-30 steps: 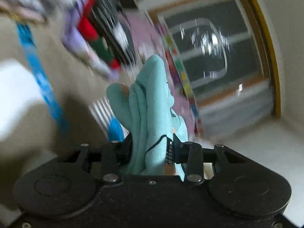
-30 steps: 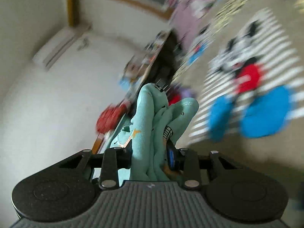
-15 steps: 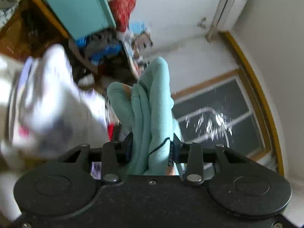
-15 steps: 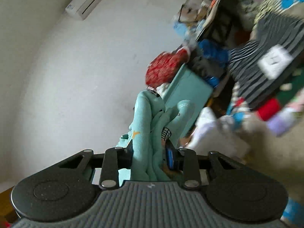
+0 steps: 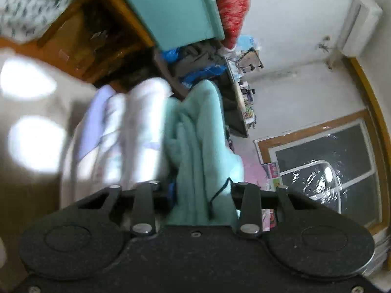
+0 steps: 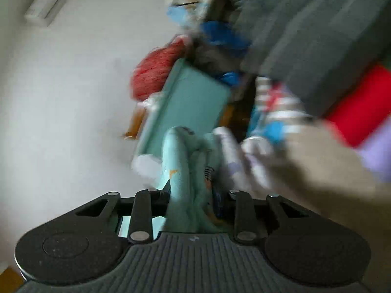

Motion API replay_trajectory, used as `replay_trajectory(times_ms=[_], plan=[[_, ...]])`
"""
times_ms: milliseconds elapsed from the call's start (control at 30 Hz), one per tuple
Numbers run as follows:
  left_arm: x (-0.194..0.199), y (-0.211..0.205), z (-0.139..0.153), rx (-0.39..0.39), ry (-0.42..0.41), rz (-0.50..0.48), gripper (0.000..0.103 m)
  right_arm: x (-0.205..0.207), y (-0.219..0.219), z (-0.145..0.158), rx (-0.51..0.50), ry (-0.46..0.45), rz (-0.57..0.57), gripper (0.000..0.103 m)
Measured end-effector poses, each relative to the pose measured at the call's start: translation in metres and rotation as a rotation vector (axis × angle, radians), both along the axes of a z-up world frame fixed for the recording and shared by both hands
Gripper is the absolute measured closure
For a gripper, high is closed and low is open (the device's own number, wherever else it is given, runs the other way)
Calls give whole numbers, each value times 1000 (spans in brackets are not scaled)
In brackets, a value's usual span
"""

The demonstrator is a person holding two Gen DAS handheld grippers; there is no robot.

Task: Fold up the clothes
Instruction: 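Carry the folded teal bundle with both grippers to the clothes stack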

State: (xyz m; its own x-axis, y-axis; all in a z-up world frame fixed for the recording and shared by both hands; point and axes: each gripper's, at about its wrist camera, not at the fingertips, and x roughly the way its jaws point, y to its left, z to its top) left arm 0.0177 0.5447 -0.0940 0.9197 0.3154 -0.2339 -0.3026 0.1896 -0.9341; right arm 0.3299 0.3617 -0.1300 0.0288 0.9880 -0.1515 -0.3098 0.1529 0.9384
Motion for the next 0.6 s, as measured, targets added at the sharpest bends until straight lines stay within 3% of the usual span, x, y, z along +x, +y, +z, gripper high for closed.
replay_trajectory(times_ms=[67,167,200,300,400,500,567,600], plan=[[-1,-1,5,31,7,-1,64,-7,-6,-1,40,-12,-4,74],[-4,2,14,52,3,-6,61,-15,-7,18,-9,-89,-16,68],[-9,-2,21,100,17,3,59,-17,-8,26,-20,-110,-28,63],[-27,-19,49,299,81,48,48,-31,-23,61,-58,-289,-84,62],[-27,-42,75,572,192,65,48,-59,-44,99,-88,-599,-129,62],[-10,-65,87,803,216,-30,46,-95,-52,119,-105,-891,-92,62],[9,-76,81,937,307,-53,42,-118,-52,118,-130,-1036,-64,62],[19,-77,73,982,364,-68,40,-121,-50,117,-144,-1057,-46,62]])
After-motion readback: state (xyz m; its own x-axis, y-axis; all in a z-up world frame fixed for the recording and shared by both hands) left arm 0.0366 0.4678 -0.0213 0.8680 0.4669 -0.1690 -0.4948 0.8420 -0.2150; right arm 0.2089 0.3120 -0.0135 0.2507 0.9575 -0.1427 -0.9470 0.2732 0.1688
